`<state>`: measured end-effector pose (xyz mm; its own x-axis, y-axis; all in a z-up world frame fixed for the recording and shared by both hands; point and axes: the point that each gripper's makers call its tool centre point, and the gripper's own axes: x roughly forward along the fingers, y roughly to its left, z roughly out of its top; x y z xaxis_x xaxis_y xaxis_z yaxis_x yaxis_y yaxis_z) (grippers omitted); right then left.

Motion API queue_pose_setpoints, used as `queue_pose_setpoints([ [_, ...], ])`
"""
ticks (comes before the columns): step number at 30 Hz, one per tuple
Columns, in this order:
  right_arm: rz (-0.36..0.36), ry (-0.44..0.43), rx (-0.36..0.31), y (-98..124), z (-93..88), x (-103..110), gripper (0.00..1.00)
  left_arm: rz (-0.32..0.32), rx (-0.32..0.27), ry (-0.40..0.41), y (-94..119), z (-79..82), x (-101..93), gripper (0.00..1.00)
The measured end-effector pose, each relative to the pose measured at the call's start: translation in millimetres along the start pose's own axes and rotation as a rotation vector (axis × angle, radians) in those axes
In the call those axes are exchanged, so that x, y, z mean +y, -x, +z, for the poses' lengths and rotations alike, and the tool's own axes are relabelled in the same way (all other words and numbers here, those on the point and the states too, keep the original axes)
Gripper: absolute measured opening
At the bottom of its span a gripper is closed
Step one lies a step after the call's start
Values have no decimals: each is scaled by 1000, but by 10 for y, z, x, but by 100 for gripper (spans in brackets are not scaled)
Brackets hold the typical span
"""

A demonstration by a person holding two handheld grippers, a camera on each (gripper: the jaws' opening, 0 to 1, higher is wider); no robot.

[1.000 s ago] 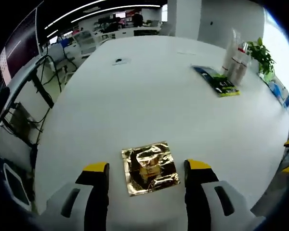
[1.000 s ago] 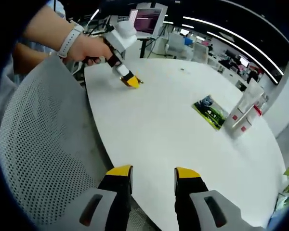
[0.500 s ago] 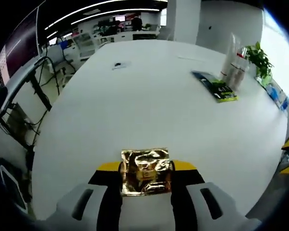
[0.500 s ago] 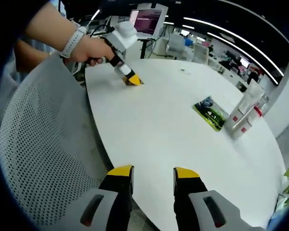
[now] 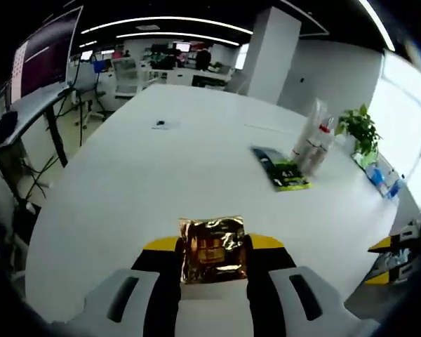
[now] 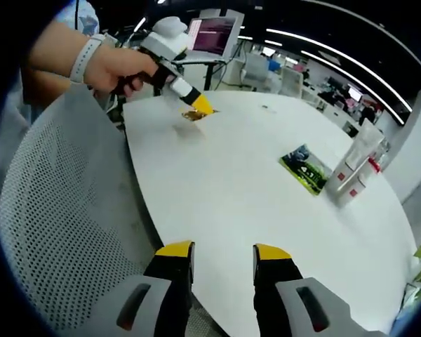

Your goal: Arrange the skincare products in the storage area until every visible bottle or jar stands upright without overlapping.

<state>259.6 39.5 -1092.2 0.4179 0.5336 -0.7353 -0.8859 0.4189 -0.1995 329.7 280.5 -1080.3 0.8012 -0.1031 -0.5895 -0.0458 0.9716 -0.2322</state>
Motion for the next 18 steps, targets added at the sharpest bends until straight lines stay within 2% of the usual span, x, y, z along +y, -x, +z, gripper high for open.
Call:
queue_pose_setpoints([
  [5,-30,-21,-7,18,2,-73,31,-69,-24,-18,175,-29,-348,32],
  [7,-35,-14,-2,21,-4,-79,31,-102,-27,-87,243,-63,-503,32],
  [11,-31,-13,-22,45,32,-71,31,-133,-36,-151,341,-141,-698,32],
  [12,-33,-13,-26,47,36,-76,31,-153,-32,-205,369,-175,-763,32],
  [14,-33,-18,-30,52,41,-78,31,-152,-27,-276,425,-224,-805,32],
  [17,-31,-37,-39,60,55,-91,31,-170,-22,-294,500,-265,-890,32],
  [18,-25,-48,-44,69,67,-89,32,-177,-30,-334,538,-243,-938,32],
])
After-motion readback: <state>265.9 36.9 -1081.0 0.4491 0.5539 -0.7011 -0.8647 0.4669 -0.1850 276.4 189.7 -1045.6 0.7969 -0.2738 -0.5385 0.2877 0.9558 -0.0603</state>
